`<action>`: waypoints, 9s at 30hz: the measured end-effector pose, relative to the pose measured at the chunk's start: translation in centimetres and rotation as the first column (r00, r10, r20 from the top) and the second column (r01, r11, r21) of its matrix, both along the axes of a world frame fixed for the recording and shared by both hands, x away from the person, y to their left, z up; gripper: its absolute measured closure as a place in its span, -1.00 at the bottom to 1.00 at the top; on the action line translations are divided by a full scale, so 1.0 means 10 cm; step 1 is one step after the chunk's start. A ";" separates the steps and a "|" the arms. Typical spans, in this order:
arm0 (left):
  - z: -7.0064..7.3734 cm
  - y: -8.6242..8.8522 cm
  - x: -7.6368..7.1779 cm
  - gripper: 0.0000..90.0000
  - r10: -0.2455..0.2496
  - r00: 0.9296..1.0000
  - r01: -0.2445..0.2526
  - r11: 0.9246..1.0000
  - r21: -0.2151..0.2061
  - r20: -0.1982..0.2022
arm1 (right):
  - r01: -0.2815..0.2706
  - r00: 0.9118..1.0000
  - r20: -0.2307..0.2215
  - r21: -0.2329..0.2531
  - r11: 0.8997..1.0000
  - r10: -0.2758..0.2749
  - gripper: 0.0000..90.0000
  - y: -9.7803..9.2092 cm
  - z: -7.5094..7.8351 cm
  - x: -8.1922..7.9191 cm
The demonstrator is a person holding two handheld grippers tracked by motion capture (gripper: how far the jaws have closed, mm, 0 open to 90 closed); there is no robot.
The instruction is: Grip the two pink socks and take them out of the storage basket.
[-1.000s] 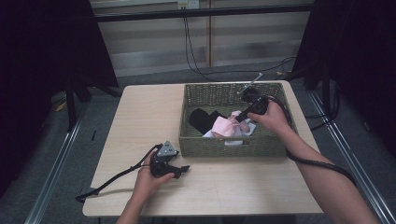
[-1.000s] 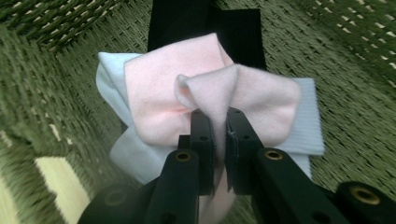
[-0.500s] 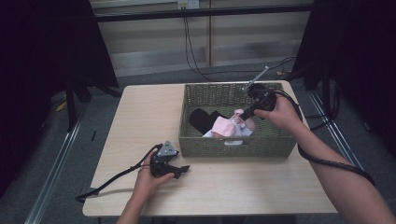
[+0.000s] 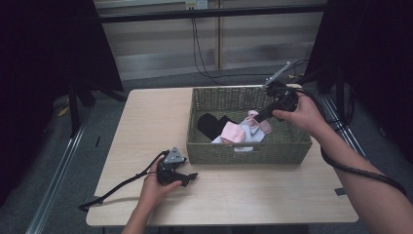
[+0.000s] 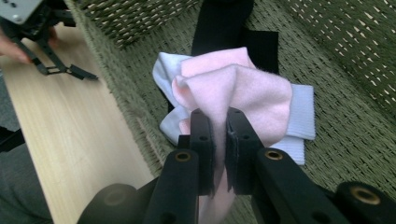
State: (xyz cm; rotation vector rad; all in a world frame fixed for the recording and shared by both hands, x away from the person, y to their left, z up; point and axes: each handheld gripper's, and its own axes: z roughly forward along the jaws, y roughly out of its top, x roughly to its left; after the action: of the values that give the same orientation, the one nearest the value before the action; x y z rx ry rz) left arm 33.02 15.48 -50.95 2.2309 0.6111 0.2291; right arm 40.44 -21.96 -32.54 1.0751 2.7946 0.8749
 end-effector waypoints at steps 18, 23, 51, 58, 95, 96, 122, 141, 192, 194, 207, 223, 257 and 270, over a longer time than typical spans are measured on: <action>0.00 0.00 0.00 -0.46 -0.001 1.000 0.001 1.000 0.001 -0.001 | -0.117 0.993 0.027 0.018 0.993 0.116 0.84 0.08 0.23 -0.29; 0.00 0.00 0.00 -0.46 0.000 1.000 0.000 1.000 0.001 -0.001 | -0.140 0.990 0.033 0.025 0.990 0.139 0.84 0.11 0.26 -0.35; 0.00 0.01 0.00 -0.46 -0.006 1.000 0.006 1.000 0.011 -0.002 | -0.262 0.965 0.034 0.059 0.963 0.261 0.82 0.25 0.11 -0.79; 0.00 0.01 0.00 -0.46 -0.006 1.000 0.006 1.000 0.011 -0.002 | -0.283 0.959 0.005 0.075 0.956 0.283 0.79 0.32 -0.11 -0.87; 0.00 0.01 0.00 -0.46 -0.006 1.000 0.006 1.000 0.010 -0.002 | -0.038 0.999 0.033 0.030 0.999 0.037 -0.13 0.32 -0.35 -0.08; 0.00 0.00 0.00 -0.46 0.001 1.000 -0.001 1.000 0.000 -0.003 | -0.027 0.999 0.027 0.027 0.999 0.026 -0.14 0.32 -0.37 -0.04; 0.00 0.01 0.00 -0.46 -0.007 1.000 0.007 1.000 0.008 -0.001 | 0.000 1.000 0.028 -0.034 0.999 0.001 -0.35 0.48 -0.81 0.28; 0.00 0.01 0.01 -0.46 -0.012 1.000 0.012 1.000 0.009 -0.002 | -0.004 1.000 -0.020 -0.065 0.998 0.003 -0.37 0.60 -1.16 0.44; 0.00 0.01 0.02 -0.46 -0.001 1.000 0.001 1.000 0.005 -0.004 | 0.011 1.000 0.015 -0.069 0.998 -0.010 0.18 0.70 -1.14 0.53; 0.00 0.01 0.02 -0.46 -0.003 1.000 0.003 1.000 0.005 -0.007 | 0.012 1.000 0.003 -0.076 0.997 -0.011 0.46 0.71 -1.15 0.52; 0.00 0.01 0.02 -0.46 -0.003 1.000 0.003 1.000 0.004 -0.002 | -0.001 0.998 -0.057 -0.026 1.000 -0.001 1.00 0.44 -0.86 0.47; 0.00 0.01 0.02 -0.46 -0.003 1.000 0.003 1.000 0.003 -0.001 | -0.042 0.999 -0.034 -0.026 0.999 0.041 1.00 0.26 -0.34 0.35; 0.00 0.02 0.02 -0.46 -0.004 1.000 0.004 1.000 0.007 -0.003 | -0.133 0.991 0.027 -0.024 0.991 0.134 0.99 0.11 0.45 -0.04; 0.00 0.01 0.02 -0.46 -0.004 1.000 0.004 1.000 0.006 -0.003 | -0.165 0.985 0.044 0.003 0.986 0.164 0.99 0.08 0.61 -0.21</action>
State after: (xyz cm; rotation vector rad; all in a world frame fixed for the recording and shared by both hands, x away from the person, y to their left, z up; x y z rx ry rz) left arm 33.26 15.62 -50.91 2.2385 0.6088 0.2256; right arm 38.32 -21.13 -26.43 0.8241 2.8786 0.9098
